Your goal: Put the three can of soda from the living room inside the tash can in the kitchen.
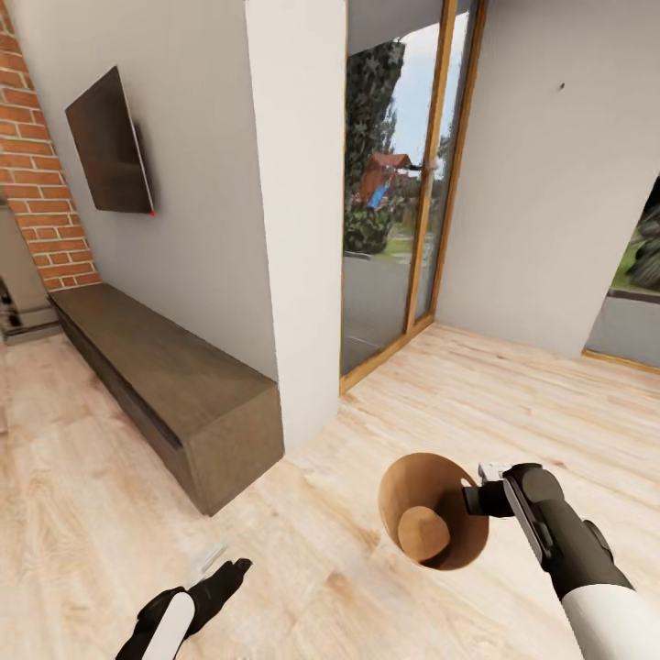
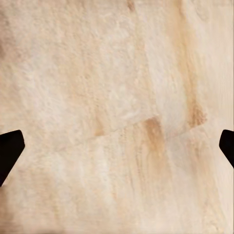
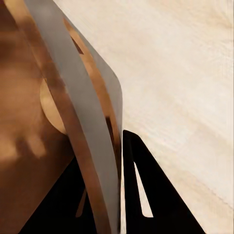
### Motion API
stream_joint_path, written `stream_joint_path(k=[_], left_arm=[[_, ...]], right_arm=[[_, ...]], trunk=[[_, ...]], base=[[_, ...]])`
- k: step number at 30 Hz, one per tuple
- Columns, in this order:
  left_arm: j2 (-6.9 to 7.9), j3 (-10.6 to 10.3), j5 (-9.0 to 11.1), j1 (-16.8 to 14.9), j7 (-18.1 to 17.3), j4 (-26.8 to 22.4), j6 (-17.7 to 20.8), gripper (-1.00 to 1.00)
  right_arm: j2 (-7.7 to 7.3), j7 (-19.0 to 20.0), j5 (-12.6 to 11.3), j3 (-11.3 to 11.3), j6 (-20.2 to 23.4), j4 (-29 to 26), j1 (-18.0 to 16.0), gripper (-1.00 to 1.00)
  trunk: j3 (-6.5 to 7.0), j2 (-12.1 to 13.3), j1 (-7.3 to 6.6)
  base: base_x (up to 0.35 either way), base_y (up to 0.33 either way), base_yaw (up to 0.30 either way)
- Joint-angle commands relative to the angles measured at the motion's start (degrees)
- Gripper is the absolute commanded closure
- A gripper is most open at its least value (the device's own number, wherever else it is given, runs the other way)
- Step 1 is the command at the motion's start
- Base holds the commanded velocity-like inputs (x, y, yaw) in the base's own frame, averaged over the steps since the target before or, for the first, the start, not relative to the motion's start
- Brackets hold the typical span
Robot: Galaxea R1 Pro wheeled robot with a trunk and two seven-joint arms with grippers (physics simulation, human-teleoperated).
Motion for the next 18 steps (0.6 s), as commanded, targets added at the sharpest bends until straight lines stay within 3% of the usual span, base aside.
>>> stream_joint_path(k=[1, 11, 18], left_arm=[[0.0, 0.0, 0.0, 0.0, 0.0, 0.0, 0.0, -1.0], [0.0, 0.1, 0.0, 0.2, -0.2, -0.1, 0.0, -1.0], [0.03, 0.2, 0.0, 0.2, -0.2, -0.1, 0.0, -1.0]], right_arm=[[-0.01, 0.2, -1.1, 0.0, 0.1, 0.0, 0.0, 1.0], [0.04, 0.2, -1.1, 0.0, 0.1, 0.0, 0.0, 1.0], [0.04, 0.2, -1.0, -0.1, 0.1, 0.0, 0.0, 1.0]], trunk=[[0.01, 0.0, -0.01], [0.01, 0.0, -0.01], [0.01, 0.0, -0.01]], base=[[-0.037, 0.305, 0.297], [-0.024, 0.31, 0.297], [-0.161, 0.306, 0.296]])
